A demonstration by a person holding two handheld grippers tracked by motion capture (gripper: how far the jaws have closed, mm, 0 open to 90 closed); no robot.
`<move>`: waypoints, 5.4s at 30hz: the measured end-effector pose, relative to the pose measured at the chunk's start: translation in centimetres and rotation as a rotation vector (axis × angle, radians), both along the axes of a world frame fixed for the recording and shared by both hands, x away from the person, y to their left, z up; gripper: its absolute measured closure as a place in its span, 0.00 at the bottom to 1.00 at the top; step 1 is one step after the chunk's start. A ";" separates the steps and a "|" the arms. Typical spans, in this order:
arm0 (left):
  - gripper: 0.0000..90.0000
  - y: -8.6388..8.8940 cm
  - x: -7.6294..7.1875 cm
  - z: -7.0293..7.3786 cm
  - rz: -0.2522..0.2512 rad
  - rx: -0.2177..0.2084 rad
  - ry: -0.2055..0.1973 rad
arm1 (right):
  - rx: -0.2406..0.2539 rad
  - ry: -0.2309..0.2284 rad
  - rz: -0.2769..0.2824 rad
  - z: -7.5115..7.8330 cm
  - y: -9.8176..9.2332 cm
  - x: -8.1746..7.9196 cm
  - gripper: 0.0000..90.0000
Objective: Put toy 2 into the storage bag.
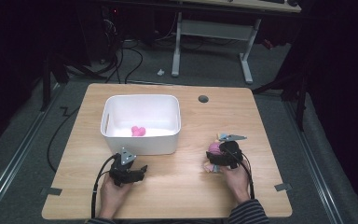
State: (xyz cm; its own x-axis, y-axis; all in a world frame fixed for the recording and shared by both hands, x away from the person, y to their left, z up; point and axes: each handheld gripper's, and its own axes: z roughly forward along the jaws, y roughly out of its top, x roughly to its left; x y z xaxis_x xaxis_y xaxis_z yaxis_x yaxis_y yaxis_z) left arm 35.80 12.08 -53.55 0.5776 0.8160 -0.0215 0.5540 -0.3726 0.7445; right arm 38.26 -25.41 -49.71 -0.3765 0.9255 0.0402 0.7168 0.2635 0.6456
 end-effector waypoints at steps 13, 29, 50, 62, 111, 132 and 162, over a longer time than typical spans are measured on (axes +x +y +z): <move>0.31 0.0 0.0 0.0 0.000 0.001 -0.001 | 0.000 -0.014 0.051 1.7 -0.2 -1.3 0.37; 0.31 0.0 0.0 0.0 -0.001 0.003 -0.003 | 0.005 -0.052 0.135 5.2 0.3 -1.8 0.37; 0.31 0.0 0.0 0.0 0.000 0.004 -0.004 | 0.053 -0.125 0.252 10.4 2.2 -1.0 0.36; 0.31 0.0 0.0 0.0 -0.001 0.003 -0.003 | 0.068 -0.126 0.299 11.9 3.2 -0.1 0.36; 0.30 0.0 0.0 0.0 -0.004 0.002 -0.001 | 0.045 -0.023 0.535 13.5 14.9 6.3 0.36; 0.30 0.0 0.0 0.0 -0.006 0.003 0.001 | 0.055 0.052 0.582 12.1 17.2 7.4 0.31; 0.30 0.0 0.0 0.0 -0.005 0.005 -0.002 | 0.149 -0.119 0.457 14.4 10.2 3.7 0.34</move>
